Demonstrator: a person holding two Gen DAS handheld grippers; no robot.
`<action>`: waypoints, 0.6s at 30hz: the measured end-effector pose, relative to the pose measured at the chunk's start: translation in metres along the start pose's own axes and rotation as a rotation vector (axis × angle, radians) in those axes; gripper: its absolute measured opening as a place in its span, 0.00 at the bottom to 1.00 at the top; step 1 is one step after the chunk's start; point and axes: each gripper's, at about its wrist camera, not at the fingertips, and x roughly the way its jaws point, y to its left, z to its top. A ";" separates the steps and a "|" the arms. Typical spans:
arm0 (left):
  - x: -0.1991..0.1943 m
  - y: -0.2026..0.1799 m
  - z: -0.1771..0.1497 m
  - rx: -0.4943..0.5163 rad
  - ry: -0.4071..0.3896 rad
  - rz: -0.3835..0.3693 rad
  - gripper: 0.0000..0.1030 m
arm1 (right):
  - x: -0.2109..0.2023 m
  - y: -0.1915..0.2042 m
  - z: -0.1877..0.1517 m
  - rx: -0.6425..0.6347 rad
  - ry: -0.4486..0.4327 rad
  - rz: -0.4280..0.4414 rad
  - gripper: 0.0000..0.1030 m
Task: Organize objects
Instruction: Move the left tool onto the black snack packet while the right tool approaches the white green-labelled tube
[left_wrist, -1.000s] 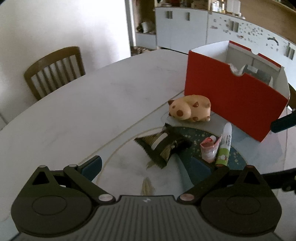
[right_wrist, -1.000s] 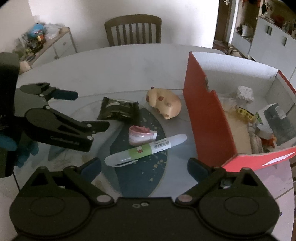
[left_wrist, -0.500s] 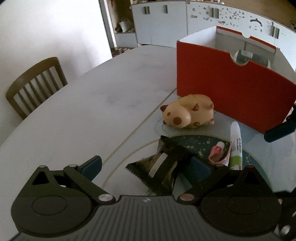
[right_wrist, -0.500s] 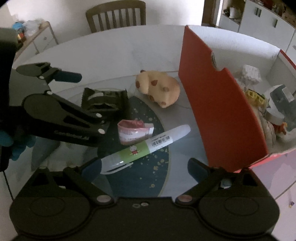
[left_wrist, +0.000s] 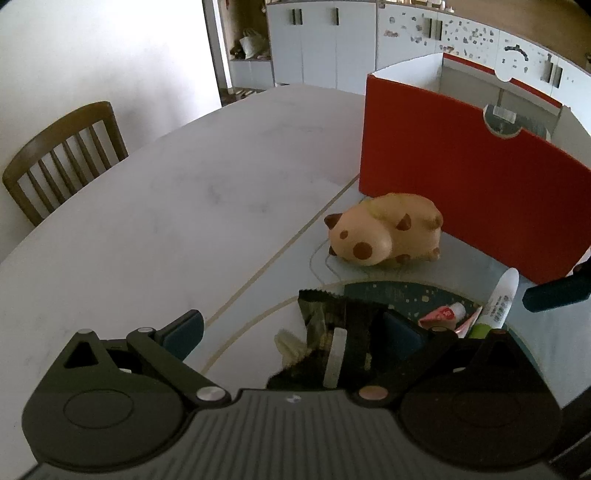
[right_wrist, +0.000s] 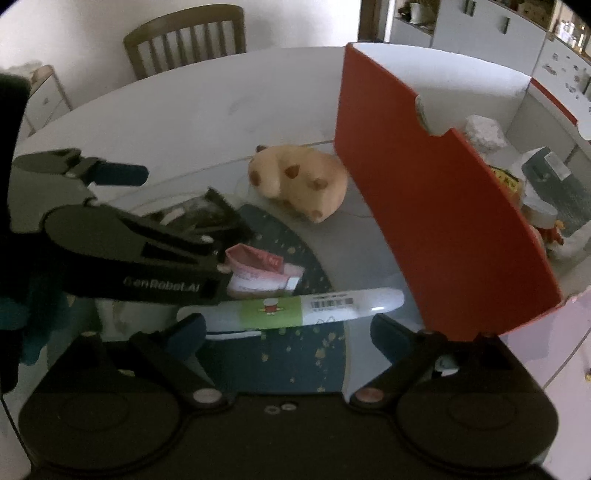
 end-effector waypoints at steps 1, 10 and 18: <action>0.001 0.000 0.001 -0.003 0.001 -0.002 1.00 | 0.001 0.000 0.002 -0.003 0.004 0.002 0.93; 0.002 0.002 0.000 -0.030 -0.004 -0.011 0.99 | 0.009 -0.007 0.009 0.023 0.037 0.021 0.93; -0.001 0.005 -0.004 -0.063 -0.015 -0.024 0.95 | -0.015 -0.004 -0.003 -0.287 -0.016 0.097 0.93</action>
